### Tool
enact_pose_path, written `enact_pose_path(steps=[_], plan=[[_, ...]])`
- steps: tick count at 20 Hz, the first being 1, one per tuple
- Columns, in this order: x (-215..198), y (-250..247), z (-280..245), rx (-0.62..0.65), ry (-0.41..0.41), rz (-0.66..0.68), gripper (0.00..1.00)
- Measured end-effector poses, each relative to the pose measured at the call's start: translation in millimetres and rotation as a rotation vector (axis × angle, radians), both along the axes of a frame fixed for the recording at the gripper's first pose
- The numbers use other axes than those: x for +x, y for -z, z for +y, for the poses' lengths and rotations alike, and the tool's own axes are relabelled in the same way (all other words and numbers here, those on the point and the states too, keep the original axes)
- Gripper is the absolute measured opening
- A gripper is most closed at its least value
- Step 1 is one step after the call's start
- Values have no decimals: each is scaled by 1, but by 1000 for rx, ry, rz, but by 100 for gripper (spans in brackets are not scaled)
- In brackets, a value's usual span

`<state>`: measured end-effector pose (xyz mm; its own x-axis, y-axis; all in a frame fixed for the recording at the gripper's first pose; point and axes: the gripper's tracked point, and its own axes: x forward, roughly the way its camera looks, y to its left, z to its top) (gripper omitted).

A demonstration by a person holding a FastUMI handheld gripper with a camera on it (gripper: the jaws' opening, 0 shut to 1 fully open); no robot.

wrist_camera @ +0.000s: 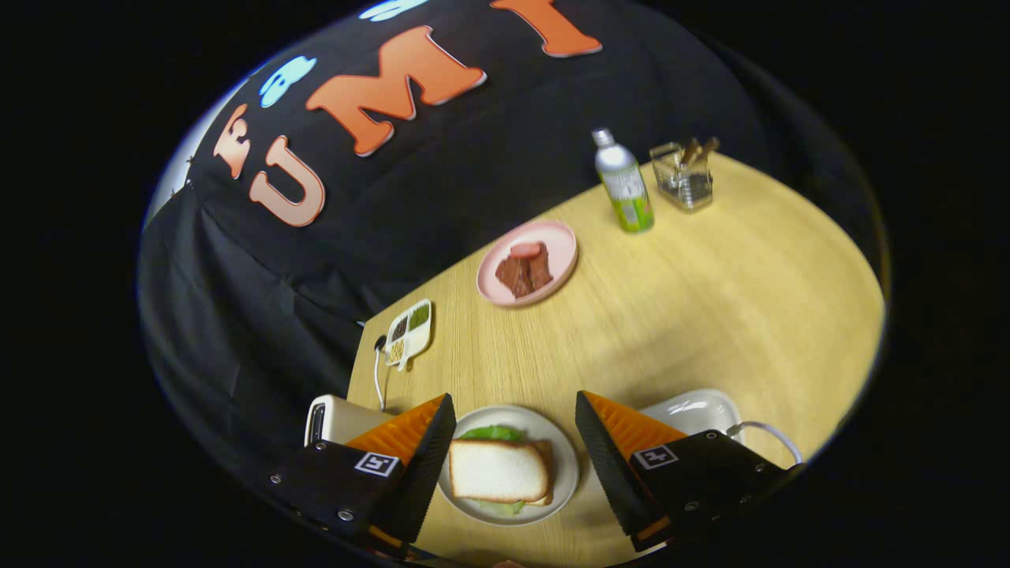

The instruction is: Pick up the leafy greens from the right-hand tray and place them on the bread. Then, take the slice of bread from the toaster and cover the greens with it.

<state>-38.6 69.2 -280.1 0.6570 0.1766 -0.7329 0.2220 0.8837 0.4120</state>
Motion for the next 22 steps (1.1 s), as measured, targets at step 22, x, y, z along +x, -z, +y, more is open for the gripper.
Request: enact_pose_path(steps=[22], plan=[[64, -295, -110, -724, 205, -798, 98]])
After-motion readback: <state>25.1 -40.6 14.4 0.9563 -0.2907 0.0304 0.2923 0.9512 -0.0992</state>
